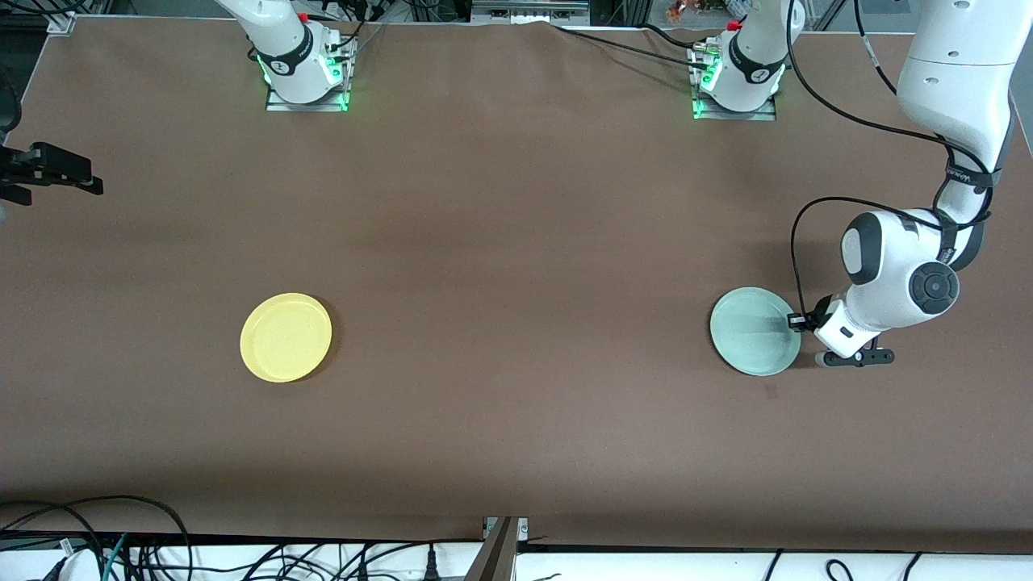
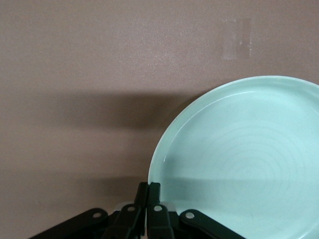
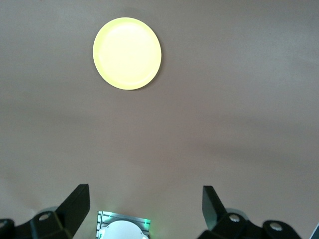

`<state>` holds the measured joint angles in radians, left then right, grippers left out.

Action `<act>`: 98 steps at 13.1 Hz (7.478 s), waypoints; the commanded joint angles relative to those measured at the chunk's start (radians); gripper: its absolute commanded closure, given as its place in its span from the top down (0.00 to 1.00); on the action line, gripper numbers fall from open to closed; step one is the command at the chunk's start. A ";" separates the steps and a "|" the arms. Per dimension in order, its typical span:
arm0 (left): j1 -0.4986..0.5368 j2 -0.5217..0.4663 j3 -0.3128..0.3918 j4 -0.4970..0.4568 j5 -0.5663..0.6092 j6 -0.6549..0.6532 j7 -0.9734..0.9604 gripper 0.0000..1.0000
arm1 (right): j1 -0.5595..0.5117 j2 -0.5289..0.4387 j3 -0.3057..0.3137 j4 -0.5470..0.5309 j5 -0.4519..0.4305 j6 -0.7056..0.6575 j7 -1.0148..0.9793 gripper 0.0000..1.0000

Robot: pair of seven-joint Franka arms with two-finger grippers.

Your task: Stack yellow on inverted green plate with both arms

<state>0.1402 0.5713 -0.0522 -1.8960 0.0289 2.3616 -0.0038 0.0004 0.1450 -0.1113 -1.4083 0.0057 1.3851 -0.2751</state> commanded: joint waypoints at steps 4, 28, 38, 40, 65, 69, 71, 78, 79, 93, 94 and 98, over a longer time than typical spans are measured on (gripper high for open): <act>-0.040 -0.004 -0.005 0.086 0.031 -0.044 0.028 0.00 | -0.002 -0.008 0.002 -0.004 -0.007 -0.001 0.002 1.00; -0.988 0.323 0.122 0.751 1.103 -0.719 -0.644 0.00 | -0.014 0.103 -0.005 -0.004 -0.018 0.097 0.001 1.00; -1.137 0.469 0.180 0.765 1.203 -0.719 -0.726 0.00 | -0.017 0.341 -0.039 -0.015 0.111 0.323 0.019 1.00; -1.153 0.487 0.180 0.765 1.201 -0.720 -0.771 0.00 | -0.017 0.421 -0.039 -0.044 0.178 0.443 0.022 1.00; -0.797 0.276 0.161 0.887 0.057 -0.464 -0.997 1.00 | 0.017 0.530 -0.004 -0.321 0.312 0.816 0.063 0.04; -0.699 0.148 0.164 0.887 0.012 -0.594 -0.923 1.00 | 0.015 0.524 -0.004 -0.308 0.313 0.816 0.060 0.00; -0.618 0.093 0.163 0.885 -0.026 -0.659 -0.792 1.00 | 0.018 0.502 0.005 -0.276 0.313 0.802 0.059 0.00; -0.381 -0.086 0.170 0.881 -0.159 -0.921 -0.340 1.00 | 0.032 0.490 0.243 -0.169 0.312 0.736 0.356 0.00; -0.369 -0.125 0.175 0.879 -0.158 -0.965 -0.264 1.00 | 0.062 0.498 0.267 -0.169 0.312 0.793 0.434 0.00; -0.258 -0.646 0.190 0.113 0.029 -0.641 0.100 1.00 | 0.541 0.617 0.271 -0.167 0.298 1.106 1.044 0.00; -0.255 -0.660 0.190 0.072 0.040 -0.615 0.102 1.00 | 0.541 0.620 0.271 -0.167 0.298 1.115 1.044 0.00; -0.243 -0.642 0.190 0.107 0.039 -0.625 0.166 1.00 | 0.543 0.640 0.271 -0.136 0.298 1.126 1.044 0.00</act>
<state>-0.1075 -0.0450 0.1428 -1.7785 0.0418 1.7220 0.1223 0.5342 0.7729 0.1652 -1.5793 0.3061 2.5055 0.7519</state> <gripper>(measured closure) 0.000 0.978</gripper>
